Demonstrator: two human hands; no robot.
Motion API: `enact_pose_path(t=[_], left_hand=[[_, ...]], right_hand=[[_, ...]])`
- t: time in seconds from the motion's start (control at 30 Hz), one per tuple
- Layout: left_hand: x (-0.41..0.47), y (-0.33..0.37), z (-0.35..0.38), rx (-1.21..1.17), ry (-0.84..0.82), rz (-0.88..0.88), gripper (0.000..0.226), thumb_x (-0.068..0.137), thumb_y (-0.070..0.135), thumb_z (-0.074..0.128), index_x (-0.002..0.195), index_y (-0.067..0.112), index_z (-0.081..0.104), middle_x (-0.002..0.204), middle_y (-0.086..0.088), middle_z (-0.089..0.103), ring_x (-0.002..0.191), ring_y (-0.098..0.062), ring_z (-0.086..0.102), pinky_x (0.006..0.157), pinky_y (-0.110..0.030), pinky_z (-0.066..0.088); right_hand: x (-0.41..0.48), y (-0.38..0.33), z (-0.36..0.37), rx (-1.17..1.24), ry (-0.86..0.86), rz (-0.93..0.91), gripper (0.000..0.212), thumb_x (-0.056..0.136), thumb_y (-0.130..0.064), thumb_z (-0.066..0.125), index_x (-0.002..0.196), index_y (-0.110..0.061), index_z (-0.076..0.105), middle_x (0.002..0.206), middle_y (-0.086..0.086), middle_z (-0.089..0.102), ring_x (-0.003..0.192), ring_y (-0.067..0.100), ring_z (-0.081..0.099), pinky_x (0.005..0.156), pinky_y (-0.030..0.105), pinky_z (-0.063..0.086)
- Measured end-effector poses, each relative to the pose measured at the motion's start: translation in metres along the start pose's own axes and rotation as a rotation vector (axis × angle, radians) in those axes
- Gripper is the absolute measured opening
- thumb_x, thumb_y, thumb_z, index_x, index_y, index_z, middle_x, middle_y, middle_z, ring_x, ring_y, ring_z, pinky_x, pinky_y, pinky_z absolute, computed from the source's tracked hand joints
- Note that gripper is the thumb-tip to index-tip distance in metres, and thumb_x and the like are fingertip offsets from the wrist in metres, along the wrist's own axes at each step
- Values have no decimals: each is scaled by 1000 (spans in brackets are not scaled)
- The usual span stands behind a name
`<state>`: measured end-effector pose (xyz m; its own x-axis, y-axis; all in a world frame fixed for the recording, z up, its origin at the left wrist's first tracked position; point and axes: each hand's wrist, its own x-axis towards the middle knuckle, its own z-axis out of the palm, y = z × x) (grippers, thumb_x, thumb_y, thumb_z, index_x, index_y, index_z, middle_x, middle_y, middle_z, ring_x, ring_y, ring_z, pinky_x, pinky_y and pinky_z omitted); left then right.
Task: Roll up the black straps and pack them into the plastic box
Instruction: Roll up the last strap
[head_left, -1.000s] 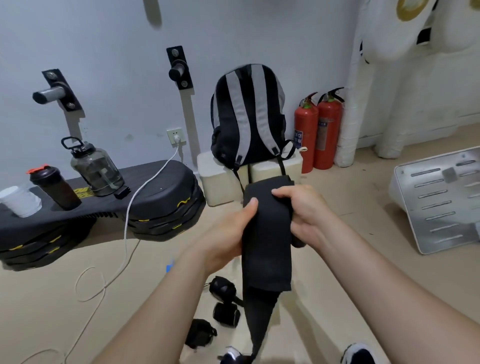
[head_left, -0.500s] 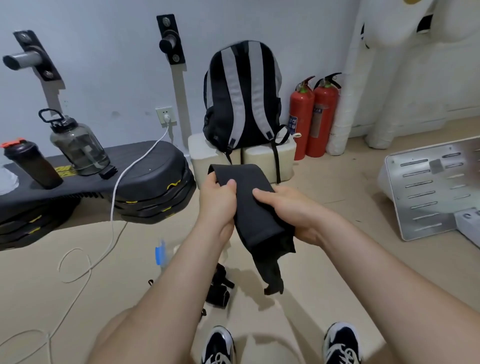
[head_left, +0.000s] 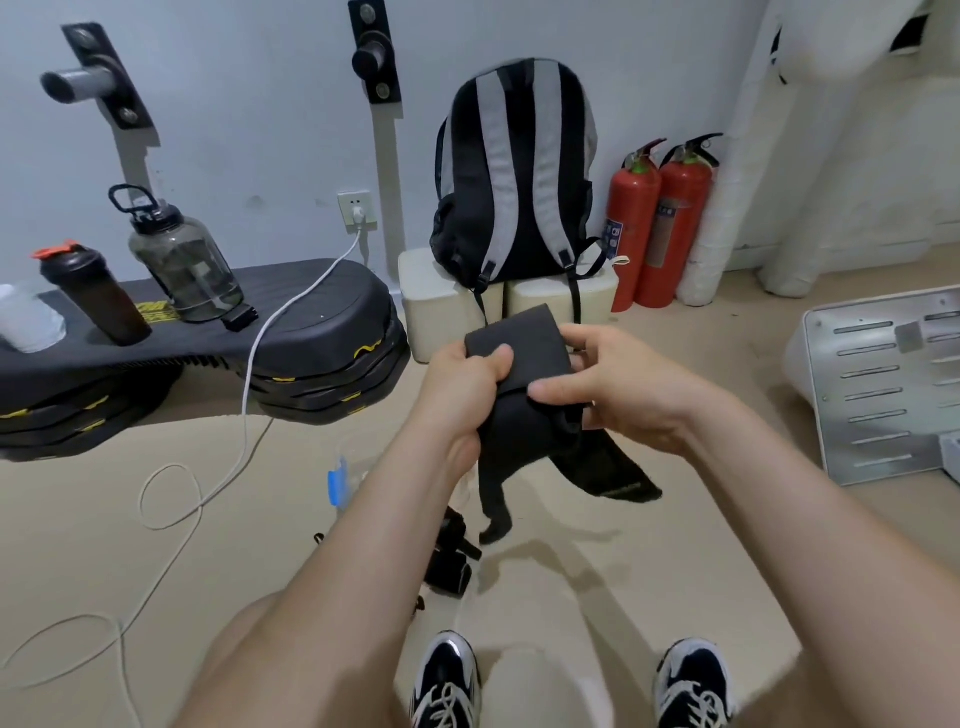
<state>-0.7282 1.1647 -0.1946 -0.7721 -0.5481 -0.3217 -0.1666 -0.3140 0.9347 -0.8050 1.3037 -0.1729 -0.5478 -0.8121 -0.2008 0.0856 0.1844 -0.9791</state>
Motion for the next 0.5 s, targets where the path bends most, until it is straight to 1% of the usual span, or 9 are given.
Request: enact_pose_path(t=[0.07,0.13,0.23,0.27,0.33,0.37,0.43,0.47,0.5], left_hand=[[-1,4,0,-40,10,17,26,98,10,58,123,3,60,110,-19,71,94,-34,72,72,-42,62],[-2,8,1,-50,23,27,25,98,9,59,122,1,60,109,-18,71,91,-30,72,66,-35,61],[-1,10,2,-33,18,1,28,96,7,61,123,2,59,109,-17,70,91,-30,71,65,-34,59],[-1,11,1,-20,10,-9,28,95,4,60,124,2,58,110,-18,70,92,-30,71,67,-34,60],[-2,13,1,-12,-22,-7,29,95,-3,57,123,0,57,112,-19,68,96,-31,70,72,-36,60],[-2,14,0,-12,-38,9,30,94,-7,55,123,-1,57,114,-20,68,98,-31,70,76,-37,60],[-2,16,-2,-4,-70,58,31,93,-11,51,122,-1,58,116,-20,68,103,-33,69,85,-41,59],[-2,16,-2,-1,-89,77,33,93,-13,50,122,0,58,116,-19,68,104,-33,69,89,-43,59],[-2,16,-3,3,-108,89,34,93,-14,49,123,1,58,116,-18,69,105,-33,69,90,-43,58]], right_hand=[[-2,0,-4,-168,31,-57,43,91,7,62,125,-20,63,101,10,76,90,19,74,66,25,57],[-4,-1,-8,-315,71,-117,41,96,7,51,123,-20,65,96,4,76,82,11,73,64,21,56],[-10,-6,-15,-573,46,-78,52,93,13,42,117,-23,70,94,0,75,76,5,65,64,17,52],[-12,-5,-18,-596,29,-38,55,89,16,40,113,-21,72,92,0,74,77,4,64,65,16,49],[-13,-3,-24,-482,16,47,50,84,15,40,106,-14,75,91,2,73,83,8,62,74,21,46],[-13,-2,-25,-366,24,87,40,83,9,45,103,-10,74,90,2,70,84,10,60,78,25,47],[-10,1,-20,-85,37,151,17,83,-15,60,96,-12,71,88,1,66,86,13,58,81,31,47],[-8,3,-16,1,48,177,17,86,-30,65,96,-17,70,87,-1,67,86,13,59,82,32,47],[-5,5,-12,22,76,192,23,89,-42,65,97,-20,71,87,-2,70,88,14,61,83,32,48]])
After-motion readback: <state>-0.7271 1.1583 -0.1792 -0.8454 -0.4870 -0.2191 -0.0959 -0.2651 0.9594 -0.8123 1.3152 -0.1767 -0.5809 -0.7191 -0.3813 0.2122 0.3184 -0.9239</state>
